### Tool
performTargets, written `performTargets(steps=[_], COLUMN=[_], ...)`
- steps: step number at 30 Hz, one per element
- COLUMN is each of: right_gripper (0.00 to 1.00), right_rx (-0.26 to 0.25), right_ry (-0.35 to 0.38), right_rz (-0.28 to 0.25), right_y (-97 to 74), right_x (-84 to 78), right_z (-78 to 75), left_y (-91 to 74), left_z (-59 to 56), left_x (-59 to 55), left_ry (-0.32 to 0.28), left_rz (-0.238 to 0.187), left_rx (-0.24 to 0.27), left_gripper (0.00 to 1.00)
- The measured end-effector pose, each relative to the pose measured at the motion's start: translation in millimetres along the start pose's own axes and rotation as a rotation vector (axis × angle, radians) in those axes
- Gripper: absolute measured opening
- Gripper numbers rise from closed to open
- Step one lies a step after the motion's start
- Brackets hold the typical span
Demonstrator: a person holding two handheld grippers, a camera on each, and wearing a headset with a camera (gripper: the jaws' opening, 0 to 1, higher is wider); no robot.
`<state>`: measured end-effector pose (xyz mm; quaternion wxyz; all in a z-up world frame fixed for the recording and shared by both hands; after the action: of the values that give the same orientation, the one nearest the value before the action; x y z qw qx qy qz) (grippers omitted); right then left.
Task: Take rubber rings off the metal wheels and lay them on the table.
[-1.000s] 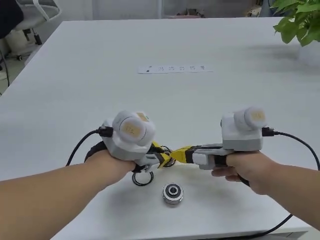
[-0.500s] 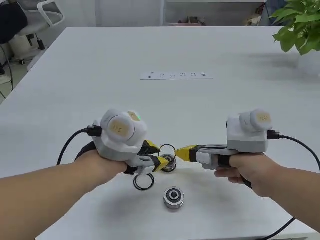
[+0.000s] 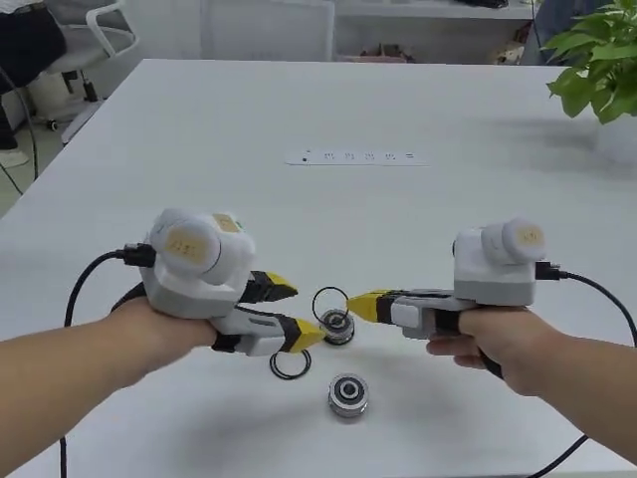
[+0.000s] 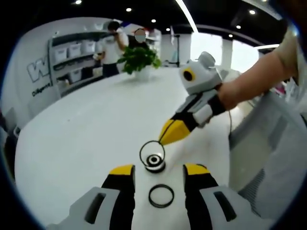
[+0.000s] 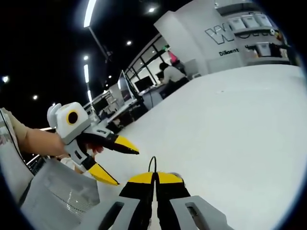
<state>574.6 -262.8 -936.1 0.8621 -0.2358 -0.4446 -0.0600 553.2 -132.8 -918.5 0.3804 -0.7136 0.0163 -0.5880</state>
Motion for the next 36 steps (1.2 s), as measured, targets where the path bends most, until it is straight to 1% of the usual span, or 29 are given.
performTargets(steps=[3,6,8,11,14,19,21,25,30,36], right_gripper=[0.00,0.00,0.00,0.00,0.00,0.00,0.00,0.00,0.00,0.00], right_rx=[0.009,0.018,0.026,0.035,0.049,0.068,0.072,0.082,0.086,0.084], right_ry=[-0.002,-0.004,-0.011,-0.010,-0.012,-0.014,-0.015,-0.016,-0.015,-0.013], right_rz=[0.005,0.017,0.031,0.037,0.054,0.085,0.097,0.125,0.147,0.193], right_y=[2.8,6.7,10.0,14.4,20.3,29.4,32.4,38.7,44.5,48.1], right_x=[-0.3,-1.8,-3.2,-3.8,-6.1,-10.8,-13.2,-18.8,-23.3,-31.3], right_z=[4.1,8.1,10.9,14.3,17.8,18.3,19.1,21.0,20.9,19.2], left_y=[-7.7,-14.3,-19.1,-25.6,-31.9,-40.0,-42.8,-46.8,-50.0,-51.8], left_z=[-3.8,-3.5,-2.9,-0.8,0.4,1.3,1.3,2.0,2.8,3.2], left_x=[-1.4,-3.7,-5.0,-7.7,-13.1,-23.3,-27.3,-31.8,-35.0,-37.4], left_ry=[-0.007,-0.012,-0.018,-0.028,-0.046,-0.047,-0.046,-0.053,-0.054,-0.065], left_rz=[-0.008,-0.014,-0.021,-0.029,-0.032,-0.019,-0.013,-0.009,-0.005,-0.006], left_rx=[-0.009,-0.008,-0.005,0.007,0.014,0.022,0.026,0.032,0.038,0.039], left_gripper=[0.45,0.48,0.50,0.51,0.53,0.58,0.61,0.63,0.65,0.68])
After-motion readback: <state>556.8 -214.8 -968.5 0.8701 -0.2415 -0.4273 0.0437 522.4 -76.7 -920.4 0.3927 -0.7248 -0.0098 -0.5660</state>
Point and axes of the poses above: the centre of the closed fingertips' face, and the gripper's own axes: y roughly forward along the fingers, z roughly to its left, x roughly out of its top, the point moved 6 cm from there along -y, roughly backward along the fingers, and after that the axes turned 1 degree about z, right-handed, at the moved point
